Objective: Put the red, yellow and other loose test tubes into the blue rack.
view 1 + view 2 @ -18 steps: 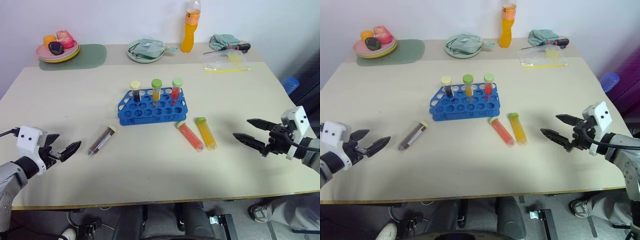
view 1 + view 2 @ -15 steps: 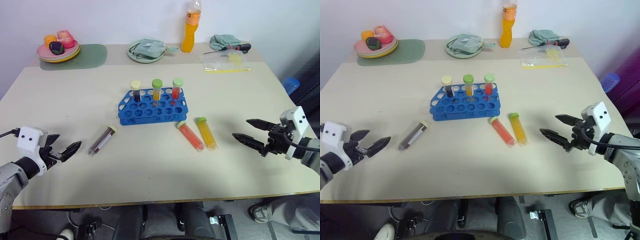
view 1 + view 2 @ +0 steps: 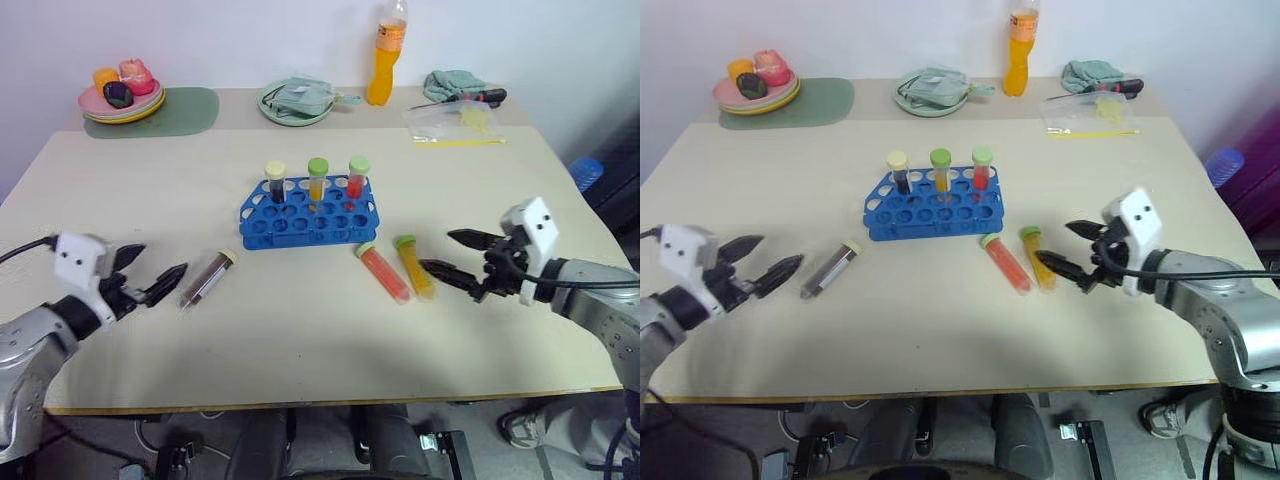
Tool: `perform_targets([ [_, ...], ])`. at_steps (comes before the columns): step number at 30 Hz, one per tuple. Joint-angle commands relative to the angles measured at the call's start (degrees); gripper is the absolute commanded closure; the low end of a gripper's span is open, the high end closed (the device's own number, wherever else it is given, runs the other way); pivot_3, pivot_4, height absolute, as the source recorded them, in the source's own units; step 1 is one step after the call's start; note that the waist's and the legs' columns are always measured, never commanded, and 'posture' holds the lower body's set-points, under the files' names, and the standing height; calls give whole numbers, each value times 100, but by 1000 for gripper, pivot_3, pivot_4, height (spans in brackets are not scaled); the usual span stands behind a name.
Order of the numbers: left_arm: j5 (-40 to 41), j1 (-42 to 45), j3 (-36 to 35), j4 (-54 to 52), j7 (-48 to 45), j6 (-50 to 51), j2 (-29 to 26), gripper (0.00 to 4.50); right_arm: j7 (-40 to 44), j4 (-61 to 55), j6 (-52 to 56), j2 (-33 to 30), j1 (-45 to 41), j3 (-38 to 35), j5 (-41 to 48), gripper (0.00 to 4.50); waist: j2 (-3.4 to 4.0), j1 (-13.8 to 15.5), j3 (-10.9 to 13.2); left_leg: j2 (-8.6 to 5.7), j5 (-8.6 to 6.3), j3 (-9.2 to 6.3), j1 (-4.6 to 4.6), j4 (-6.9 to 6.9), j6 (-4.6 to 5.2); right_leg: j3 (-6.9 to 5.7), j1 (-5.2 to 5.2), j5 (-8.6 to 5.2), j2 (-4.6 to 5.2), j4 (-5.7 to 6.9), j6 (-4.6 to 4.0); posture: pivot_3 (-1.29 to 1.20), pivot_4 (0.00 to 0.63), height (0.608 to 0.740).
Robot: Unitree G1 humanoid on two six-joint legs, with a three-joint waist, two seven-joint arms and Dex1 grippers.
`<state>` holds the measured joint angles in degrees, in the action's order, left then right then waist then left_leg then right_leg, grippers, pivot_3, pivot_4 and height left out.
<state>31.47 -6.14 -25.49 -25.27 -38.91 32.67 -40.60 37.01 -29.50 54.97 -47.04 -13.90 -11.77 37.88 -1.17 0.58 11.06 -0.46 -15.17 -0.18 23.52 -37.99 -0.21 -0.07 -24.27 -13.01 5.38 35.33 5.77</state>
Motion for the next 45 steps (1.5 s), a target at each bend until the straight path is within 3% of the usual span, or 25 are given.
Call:
perform_targets([
  [1,-328,14,1028,-526,-580,-575,-121,125,-790,-765,1338,195,-880,469,375,0,5,-41,-2,0,0,2,0,1,0,1,-2,0,0,0,0,0,150,740],
  [4,-490,221,1801,-645,-833,-762,-86,125,-1515,-584,3293,885,-2013,779,432,0,5,-49,-2,3,0,1,0,5,0,3,-6,0,-1,1,-2,0,150,740],
  [6,-536,395,2151,-556,-919,-832,13,125,-1972,-171,3726,1081,-2479,1041,638,0,6,-27,-2,4,0,-2,2,5,0,3,-10,2,-1,2,-4,0,150,740],
  [13,-743,576,2646,-352,-970,-1095,230,125,-3137,1298,3753,613,-3630,2327,1989,0,9,-29,-1,-15,-3,3,18,3,7,-1,-15,3,18,-10,-5,0,150,740],
  [18,-805,492,2687,-412,-875,-1128,316,125,-3646,2074,3753,531,-4052,2786,2577,0,9,-47,-1,-14,-3,1,20,3,10,-4,-17,4,2,-7,-2,0,150,740],
  [28,-968,124,2711,-587,-613,-1213,467,125,-3834,3043,3753,1005,-4354,3478,2430,0,9,-126,-1,-9,-3,-3,20,1,12,-5,-17,11,-17,3,11,0,150,740],
  [32,-947,115,2681,-580,-581,-1218,474,0,-3932,3197,3753,1222,-4335,3425,2349,1333,8,-135,-2,-6,-3,-3,20,1,12,-5,-18,13,-20,4,14,0,150,740],
  [37,-896,101,2599,-570,-577,-1197,457,0,-4087,2861,3753,1265,-4328,3201,2486,3694,9,-136,-1,5,-4,-4,20,1,12,-5,-20,15,-33,7,18,0,150,740],
  [43,-784,62,2297,-486,-509,-1152,468,0,-3520,1090,3471,1185,-3829,2128,2932,3694,11,-113,0,6,-4,-11,24,1,13,-7,-23,16,-34,10,19,0,150,740],
  [45,-761,13,2217,-497,-505,-1155,450,0,-2977,109,2646,914,-3400,1896,2633,3694,11,-111,0,6,-6,-12,25,1,16,-8,-23,16,-35,8,20,0,150,740],
])
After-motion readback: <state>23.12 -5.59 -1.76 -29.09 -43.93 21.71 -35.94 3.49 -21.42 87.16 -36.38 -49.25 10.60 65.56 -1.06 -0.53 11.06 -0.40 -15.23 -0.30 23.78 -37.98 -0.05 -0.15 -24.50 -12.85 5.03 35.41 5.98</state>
